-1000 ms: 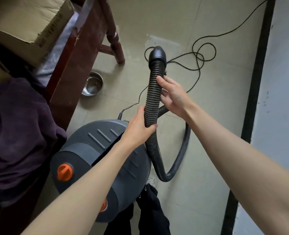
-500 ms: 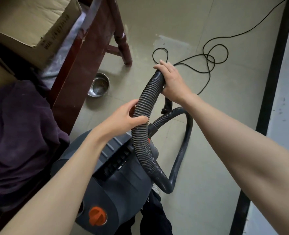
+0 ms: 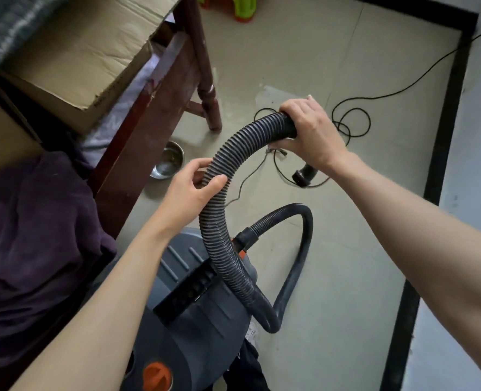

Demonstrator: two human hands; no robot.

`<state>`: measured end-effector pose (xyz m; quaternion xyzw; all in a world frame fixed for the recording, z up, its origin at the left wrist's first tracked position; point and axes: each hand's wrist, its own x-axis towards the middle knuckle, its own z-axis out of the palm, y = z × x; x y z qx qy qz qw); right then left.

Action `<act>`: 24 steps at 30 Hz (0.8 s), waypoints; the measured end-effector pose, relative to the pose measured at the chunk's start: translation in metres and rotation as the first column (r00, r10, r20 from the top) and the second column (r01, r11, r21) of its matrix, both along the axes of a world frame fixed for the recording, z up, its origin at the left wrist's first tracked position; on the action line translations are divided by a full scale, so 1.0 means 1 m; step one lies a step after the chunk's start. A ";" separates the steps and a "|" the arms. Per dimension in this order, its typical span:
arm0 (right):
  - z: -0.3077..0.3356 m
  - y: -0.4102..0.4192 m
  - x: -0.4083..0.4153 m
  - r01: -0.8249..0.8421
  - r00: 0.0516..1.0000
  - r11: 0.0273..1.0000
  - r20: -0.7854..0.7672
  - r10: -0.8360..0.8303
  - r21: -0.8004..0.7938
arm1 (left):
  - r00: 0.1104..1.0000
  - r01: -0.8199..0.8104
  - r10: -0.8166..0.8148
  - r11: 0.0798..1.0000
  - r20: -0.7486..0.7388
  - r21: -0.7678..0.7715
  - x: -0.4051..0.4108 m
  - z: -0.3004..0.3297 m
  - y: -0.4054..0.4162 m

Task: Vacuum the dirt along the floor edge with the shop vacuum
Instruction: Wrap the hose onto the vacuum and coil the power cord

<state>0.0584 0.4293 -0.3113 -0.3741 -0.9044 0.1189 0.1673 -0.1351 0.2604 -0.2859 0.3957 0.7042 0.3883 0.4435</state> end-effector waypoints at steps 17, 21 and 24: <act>-0.031 -0.044 0.043 0.288 0.951 0.845 0.239 -0.197 -0.451 | 0.988 -0.041 0.008 0.976 -0.154 -0.212 0.019 -0.052 0.019; -0.077 -0.058 0.056 0.391 0.913 0.780 0.315 -0.260 -0.488 | 0.939 0.054 -0.160 0.943 -0.305 -0.329 0.036 -0.082 0.021; -0.110 -0.066 0.062 0.446 0.894 0.711 0.309 -0.324 -0.544 | 0.897 0.105 -0.267 0.903 -0.352 -0.417 0.044 -0.105 0.027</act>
